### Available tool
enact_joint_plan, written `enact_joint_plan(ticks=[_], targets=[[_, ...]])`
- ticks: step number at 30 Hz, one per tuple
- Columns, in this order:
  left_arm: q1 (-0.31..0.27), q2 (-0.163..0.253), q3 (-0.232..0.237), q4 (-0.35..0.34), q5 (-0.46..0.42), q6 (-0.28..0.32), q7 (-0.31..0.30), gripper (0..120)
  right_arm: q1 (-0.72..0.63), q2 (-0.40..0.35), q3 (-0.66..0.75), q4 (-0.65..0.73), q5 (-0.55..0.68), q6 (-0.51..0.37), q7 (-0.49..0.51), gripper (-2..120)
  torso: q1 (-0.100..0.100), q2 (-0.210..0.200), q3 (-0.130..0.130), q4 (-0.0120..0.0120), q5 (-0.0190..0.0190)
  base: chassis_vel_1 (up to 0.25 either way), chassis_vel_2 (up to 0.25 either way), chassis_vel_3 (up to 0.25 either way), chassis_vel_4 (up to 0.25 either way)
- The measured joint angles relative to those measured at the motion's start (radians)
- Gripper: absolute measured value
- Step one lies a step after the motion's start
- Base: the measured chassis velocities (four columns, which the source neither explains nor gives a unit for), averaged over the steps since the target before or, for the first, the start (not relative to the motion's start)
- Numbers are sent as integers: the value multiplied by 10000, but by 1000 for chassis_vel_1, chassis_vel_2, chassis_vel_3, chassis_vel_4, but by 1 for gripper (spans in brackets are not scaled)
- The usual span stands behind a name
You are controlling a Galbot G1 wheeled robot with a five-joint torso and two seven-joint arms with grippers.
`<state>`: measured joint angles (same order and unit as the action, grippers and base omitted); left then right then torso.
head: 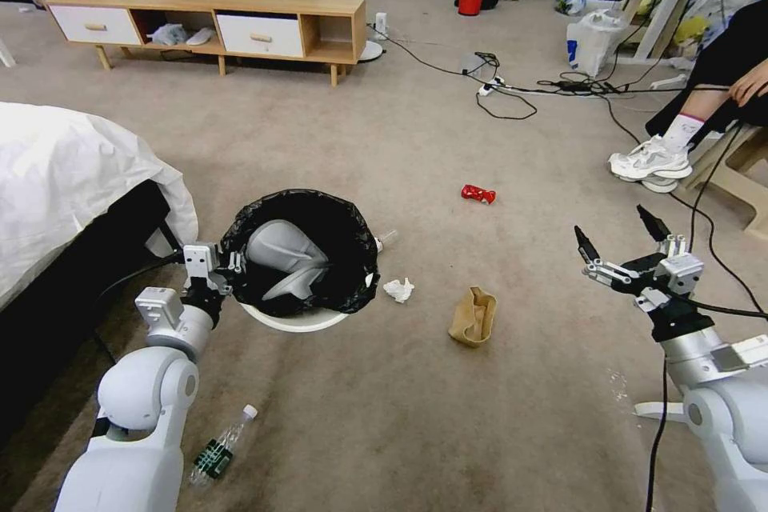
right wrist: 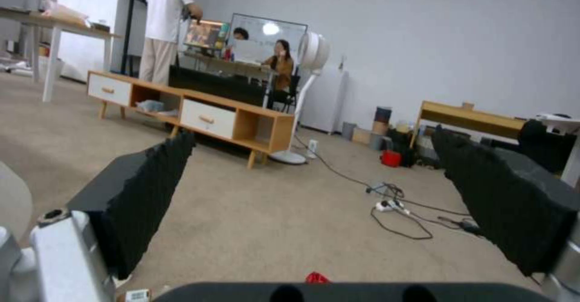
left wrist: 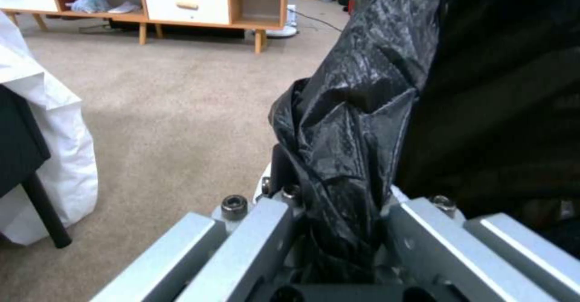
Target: Pick up the trash bin and place the garbage on the floor into it.
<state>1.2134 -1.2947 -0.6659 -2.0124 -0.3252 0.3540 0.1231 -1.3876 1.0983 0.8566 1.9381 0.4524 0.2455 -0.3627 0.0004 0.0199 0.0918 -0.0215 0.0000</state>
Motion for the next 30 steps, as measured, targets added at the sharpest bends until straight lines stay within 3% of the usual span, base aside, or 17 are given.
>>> enact_joint_plan(ticks=[13,25,30], targets=[[27,-26,17,-18,21,29,21,2,12,-38,-4,-3,22,0,-3,100,0,0,0,-1,0,16,10,14,10],[86,-41,-12,-72,105,-8,-5,2,-6,1,-16,37,10,0,-17,100,0,0,1,9,0,68,79,74,90],[88,-52,-7,-76,127,-30,-4,2,-32,6,-11,45,8,9,-28,100,0,0,0,-7,0,0,0,0,0]])
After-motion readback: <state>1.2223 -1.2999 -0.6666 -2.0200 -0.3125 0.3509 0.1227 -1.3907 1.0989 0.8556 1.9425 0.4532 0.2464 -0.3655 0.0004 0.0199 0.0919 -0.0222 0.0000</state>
